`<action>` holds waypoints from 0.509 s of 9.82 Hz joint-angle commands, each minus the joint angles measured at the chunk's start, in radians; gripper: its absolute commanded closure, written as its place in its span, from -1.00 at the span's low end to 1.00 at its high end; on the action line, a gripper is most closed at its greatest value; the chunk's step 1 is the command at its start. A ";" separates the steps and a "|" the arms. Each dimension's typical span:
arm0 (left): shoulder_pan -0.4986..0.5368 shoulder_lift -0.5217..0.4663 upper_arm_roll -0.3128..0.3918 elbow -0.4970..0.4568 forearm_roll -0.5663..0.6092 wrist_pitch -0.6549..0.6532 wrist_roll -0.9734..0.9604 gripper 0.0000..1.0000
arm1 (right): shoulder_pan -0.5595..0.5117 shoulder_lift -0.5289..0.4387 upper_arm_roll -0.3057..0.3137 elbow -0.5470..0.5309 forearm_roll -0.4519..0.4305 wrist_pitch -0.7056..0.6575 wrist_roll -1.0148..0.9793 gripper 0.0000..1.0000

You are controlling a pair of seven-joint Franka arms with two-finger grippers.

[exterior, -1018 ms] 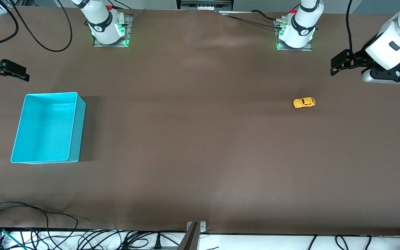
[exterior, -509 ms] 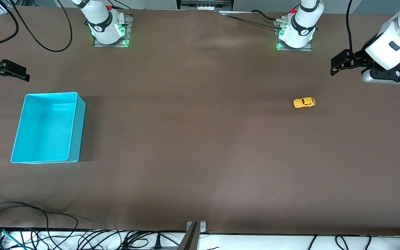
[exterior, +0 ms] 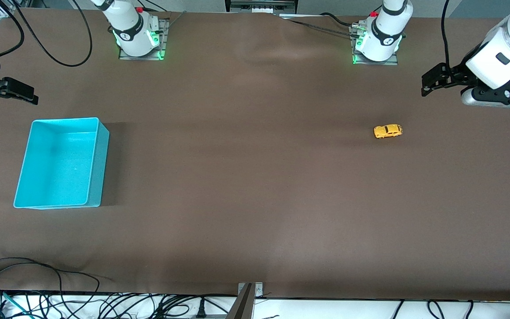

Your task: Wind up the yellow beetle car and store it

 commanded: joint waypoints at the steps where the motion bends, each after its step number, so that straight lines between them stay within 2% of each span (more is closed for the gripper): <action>1: 0.006 0.004 0.001 0.020 -0.010 -0.022 0.020 -1.00 | -0.002 0.000 -0.006 0.013 0.021 -0.018 -0.016 -1.00; 5: 0.006 0.004 0.001 0.020 -0.010 -0.030 0.021 -1.00 | -0.003 -0.001 -0.009 0.016 0.021 -0.018 -0.019 -1.00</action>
